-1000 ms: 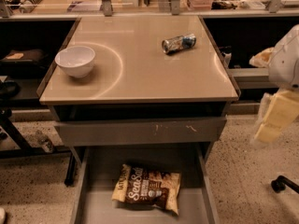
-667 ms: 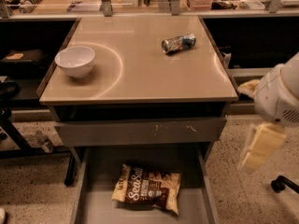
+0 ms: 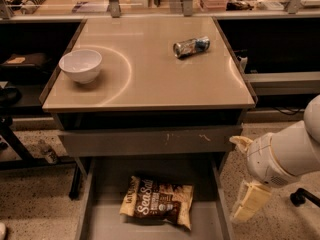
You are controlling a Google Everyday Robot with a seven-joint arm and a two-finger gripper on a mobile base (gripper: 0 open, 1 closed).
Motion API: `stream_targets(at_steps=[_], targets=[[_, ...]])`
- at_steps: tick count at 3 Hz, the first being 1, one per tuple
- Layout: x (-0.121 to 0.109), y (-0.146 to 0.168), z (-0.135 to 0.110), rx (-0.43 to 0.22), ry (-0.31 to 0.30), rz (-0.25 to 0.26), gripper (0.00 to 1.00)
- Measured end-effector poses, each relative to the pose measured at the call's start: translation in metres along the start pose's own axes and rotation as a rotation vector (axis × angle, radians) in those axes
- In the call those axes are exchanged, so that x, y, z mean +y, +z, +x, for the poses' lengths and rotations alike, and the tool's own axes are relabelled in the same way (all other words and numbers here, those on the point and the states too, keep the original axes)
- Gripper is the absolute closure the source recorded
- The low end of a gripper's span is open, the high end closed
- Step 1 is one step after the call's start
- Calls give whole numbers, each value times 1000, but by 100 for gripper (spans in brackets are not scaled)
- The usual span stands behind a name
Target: Pick brown chip bag from middle drawer and place on counter
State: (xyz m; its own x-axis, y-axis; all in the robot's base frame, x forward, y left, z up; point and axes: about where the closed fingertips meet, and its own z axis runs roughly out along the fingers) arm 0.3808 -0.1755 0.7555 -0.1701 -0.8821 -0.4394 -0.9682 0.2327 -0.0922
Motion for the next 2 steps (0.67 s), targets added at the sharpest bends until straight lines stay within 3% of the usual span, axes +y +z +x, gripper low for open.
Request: stream_targets(at_steps=[2], targets=[[3,10,-4,2,-32,21,0]])
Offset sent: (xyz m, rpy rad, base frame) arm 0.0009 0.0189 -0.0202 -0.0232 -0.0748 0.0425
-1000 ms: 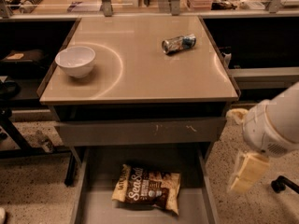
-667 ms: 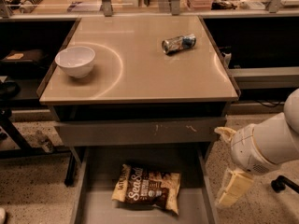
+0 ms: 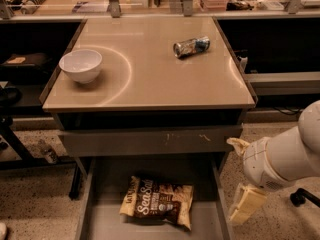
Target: Pick brown chip bag from middle drawer and place on counter
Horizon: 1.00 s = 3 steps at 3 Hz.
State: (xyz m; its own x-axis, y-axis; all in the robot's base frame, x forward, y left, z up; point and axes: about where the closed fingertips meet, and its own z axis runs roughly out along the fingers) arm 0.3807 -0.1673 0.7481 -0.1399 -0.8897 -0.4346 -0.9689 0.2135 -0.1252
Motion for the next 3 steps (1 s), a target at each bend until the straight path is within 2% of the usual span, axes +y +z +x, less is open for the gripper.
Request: stream_targets(at_steps=[1,2,3], targets=[[-2,41,-6,-42,-55,0,0],[-18,95,-9,-105,-103,10,0],[-32,132,-10,-149,-134,22,0]])
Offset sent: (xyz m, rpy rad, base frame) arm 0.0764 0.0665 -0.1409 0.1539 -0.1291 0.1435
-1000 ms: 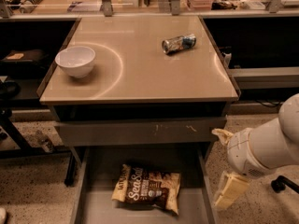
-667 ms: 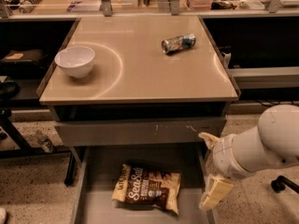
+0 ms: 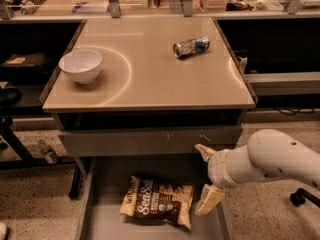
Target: Pick brown chip bag from middle drawer and place on counter
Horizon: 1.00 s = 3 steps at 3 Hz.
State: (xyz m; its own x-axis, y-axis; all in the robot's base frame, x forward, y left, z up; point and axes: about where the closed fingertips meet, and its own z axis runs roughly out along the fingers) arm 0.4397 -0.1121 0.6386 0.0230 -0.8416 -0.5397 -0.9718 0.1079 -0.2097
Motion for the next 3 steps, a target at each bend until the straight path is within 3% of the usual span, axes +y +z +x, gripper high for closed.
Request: stream_targets(at_steps=[1,2,3], targets=[[-5,48,13,-26,-23,-24,0],[-4,48,13,-26,-23,-25,0],[11,78,19,-2,-11,-74,0]])
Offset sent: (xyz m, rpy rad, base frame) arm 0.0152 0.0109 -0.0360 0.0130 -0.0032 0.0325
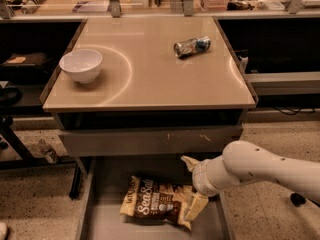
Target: Pick brown chip bag from middle drawer and place on counter
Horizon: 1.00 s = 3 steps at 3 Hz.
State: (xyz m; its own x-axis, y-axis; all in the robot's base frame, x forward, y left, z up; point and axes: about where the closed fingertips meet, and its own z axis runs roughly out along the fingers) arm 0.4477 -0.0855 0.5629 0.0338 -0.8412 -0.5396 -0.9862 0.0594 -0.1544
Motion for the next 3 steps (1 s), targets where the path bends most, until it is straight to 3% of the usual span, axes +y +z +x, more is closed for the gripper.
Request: stream_targets(at_steps=[1,3], targets=[[15,47,15,27,47,-66,0],[22,116,42,26,124,-99,0]])
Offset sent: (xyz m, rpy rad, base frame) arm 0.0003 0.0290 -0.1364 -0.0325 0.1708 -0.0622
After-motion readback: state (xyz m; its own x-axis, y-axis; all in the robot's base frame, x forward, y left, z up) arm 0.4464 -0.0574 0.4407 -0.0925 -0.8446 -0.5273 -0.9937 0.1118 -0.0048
